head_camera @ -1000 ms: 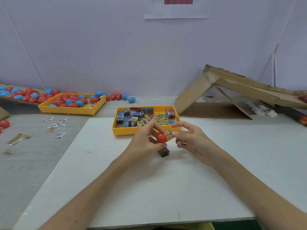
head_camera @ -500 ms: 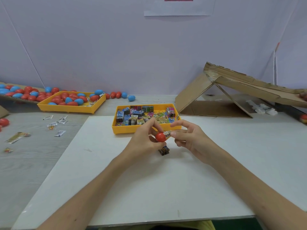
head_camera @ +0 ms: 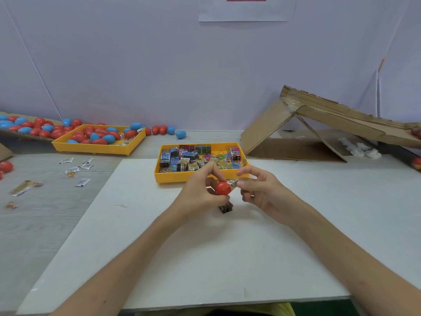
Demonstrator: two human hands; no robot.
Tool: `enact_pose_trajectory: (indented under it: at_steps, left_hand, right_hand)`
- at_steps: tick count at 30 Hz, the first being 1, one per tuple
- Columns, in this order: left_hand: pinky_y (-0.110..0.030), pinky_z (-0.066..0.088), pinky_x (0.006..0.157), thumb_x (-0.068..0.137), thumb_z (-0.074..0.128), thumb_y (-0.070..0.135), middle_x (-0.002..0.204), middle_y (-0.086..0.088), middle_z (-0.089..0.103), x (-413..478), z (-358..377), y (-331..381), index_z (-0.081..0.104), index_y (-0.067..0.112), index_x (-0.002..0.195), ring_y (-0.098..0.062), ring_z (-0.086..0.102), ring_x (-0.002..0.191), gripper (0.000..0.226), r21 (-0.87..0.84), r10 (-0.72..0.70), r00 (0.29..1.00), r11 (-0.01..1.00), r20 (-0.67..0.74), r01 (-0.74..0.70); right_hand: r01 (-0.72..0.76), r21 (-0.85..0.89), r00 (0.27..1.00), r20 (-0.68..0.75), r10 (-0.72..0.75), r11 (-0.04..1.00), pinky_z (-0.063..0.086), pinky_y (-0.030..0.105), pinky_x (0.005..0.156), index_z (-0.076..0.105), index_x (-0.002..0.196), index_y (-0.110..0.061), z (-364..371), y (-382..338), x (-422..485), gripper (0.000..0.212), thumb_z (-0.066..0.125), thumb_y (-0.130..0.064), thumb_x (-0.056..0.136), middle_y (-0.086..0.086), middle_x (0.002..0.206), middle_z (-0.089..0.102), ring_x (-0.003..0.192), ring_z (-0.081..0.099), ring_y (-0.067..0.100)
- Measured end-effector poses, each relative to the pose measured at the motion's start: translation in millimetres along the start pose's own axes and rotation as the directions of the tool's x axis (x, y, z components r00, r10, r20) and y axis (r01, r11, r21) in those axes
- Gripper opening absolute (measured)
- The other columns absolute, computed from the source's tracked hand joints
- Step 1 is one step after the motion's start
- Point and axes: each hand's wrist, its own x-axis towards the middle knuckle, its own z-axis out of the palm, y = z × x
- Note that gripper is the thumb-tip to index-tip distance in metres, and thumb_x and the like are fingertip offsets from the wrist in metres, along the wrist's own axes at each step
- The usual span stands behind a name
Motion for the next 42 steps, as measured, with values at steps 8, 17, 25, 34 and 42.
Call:
enact_pose_trajectory:
  at_steps: [8, 17, 25, 34, 42]
  left_hand:
    - [-0.028, 0.058, 0.064, 0.065, 0.077, -0.003, 0.083, 0.018, 0.059, 0.1, -0.3, 1.7, 0.053, 0.017, 0.086, -0.015, 0.067, 0.079, 0.038, -0.033, 0.006, 1.000, 0.999, -0.019, -0.006]
    - [-0.034, 0.057, 0.059, 0.068, 0.078, -0.003, 0.081, 0.019, 0.059, -0.5, -1.0, -4.2, 0.050, 0.023, 0.084, -0.023, 0.063, 0.072, 0.041, 0.095, 0.048, 0.995, 0.995, -0.083, -0.040]
    - [-0.029, 0.059, 0.066, 0.072, 0.087, 0.005, 0.086, 0.009, 0.064, 0.4, 0.2, -3.9, 0.054, 0.021, 0.089, -0.010, 0.067, 0.075, 0.040, 0.114, -0.010, 0.995, 0.993, -0.102, 0.022]
    - [-0.026, 0.057, 0.066, 0.077, 0.087, 0.015, 0.085, 0.013, 0.063, -0.4, 0.0, 0.5, 0.055, 0.020, 0.091, -0.010, 0.066, 0.076, 0.035, 0.048, -0.049, 0.994, 0.997, -0.097, 0.053]
    - [-0.039, 0.061, 0.072, 0.088, 0.077, 0.014, 0.083, 0.008, 0.067, 0.9, -4.5, 2.2, 0.061, 0.007, 0.092, -0.019, 0.071, 0.074, 0.017, -0.063, -0.064, 0.992, 0.996, -0.108, 0.057]
  right_hand:
    - [0.031, -0.009, 0.999, 0.029, -0.030, 0.999, 0.049, 0.023, 0.059, 0.068, 0.089, -0.017, 0.6, -0.1, -0.5, 0.021, 0.074, -0.006, 0.073, 0.001, 0.073, 0.061, 0.055, 0.050, 0.013]
    - [0.104, -0.132, 0.995, 0.016, -0.103, 0.986, 0.046, 0.022, 0.056, 0.072, 0.088, -0.019, 3.5, 1.5, -0.8, 0.026, 0.085, -0.006, 0.070, 0.003, 0.077, 0.067, 0.059, 0.052, 0.016]
    - [0.205, -0.345, 0.963, -0.094, -0.251, 0.916, 0.048, 0.023, 0.056, 0.068, 0.093, -0.011, 3.8, 1.6, -1.0, 0.017, 0.074, 0.002, 0.085, 0.003, 0.076, 0.073, 0.058, 0.059, 0.015]
    - [0.223, -0.357, 0.958, -0.090, -0.271, 0.907, 0.048, 0.023, 0.057, 0.069, 0.096, -0.013, 4.1, 0.1, -2.4, 0.017, 0.073, 0.001, 0.086, 0.003, 0.077, 0.074, 0.059, 0.060, 0.015]
    - [0.259, -0.361, 0.944, -0.099, -0.313, 0.896, 0.049, 0.023, 0.057, 0.070, 0.094, -0.014, 3.7, 1.9, -1.3, 0.015, 0.073, -0.001, 0.087, 0.006, 0.080, 0.076, 0.058, 0.060, 0.015]
